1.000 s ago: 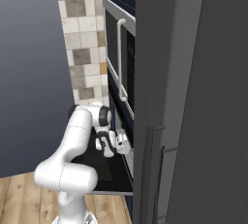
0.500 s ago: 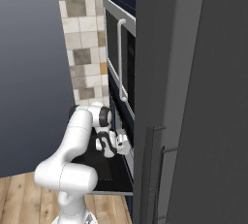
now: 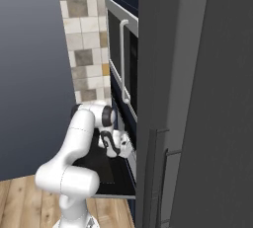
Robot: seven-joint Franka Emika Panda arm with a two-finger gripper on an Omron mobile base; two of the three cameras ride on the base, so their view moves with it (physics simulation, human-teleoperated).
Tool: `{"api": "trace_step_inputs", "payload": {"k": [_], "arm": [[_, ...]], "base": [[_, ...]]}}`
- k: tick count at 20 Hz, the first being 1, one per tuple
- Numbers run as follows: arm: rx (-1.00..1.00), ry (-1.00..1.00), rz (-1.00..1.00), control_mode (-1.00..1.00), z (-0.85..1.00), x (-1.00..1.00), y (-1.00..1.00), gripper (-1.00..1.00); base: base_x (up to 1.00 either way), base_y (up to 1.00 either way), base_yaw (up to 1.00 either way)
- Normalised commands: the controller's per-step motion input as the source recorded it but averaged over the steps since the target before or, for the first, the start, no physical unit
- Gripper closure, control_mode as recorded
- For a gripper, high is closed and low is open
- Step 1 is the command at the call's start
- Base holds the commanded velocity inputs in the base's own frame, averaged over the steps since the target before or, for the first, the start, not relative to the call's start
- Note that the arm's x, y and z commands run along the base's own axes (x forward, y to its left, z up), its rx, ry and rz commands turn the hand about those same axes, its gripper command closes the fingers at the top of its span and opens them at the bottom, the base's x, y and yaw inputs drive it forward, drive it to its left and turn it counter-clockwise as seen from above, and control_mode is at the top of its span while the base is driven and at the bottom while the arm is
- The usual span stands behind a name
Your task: Take the baked cake out of the oven and place it on the plate for cooling. Then close the oven door.
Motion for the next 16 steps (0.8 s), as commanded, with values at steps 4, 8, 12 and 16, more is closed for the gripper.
{"api": "trace_step_inputs", "payload": {"k": [4, 8, 12, 16], "arm": [[0.19, 0.19, 0.04, -1.00, -0.29, 0.00, 0.41, 1.00], [0.16, 0.17, 0.04, -1.00, -0.32, -0.03, 0.50, 1.00], [0.13, 0.15, 0.05, -1.00, -0.36, -0.08, 0.63, 1.00], [0.11, 0.13, 0.05, -1.00, -0.40, -0.13, 0.72, 1.00]], "base": [[0.00, 0.00, 0.00], [0.00, 0.00, 0.00], [0.00, 0.00, 0.00], [0.00, 0.00, 0.00]]}}
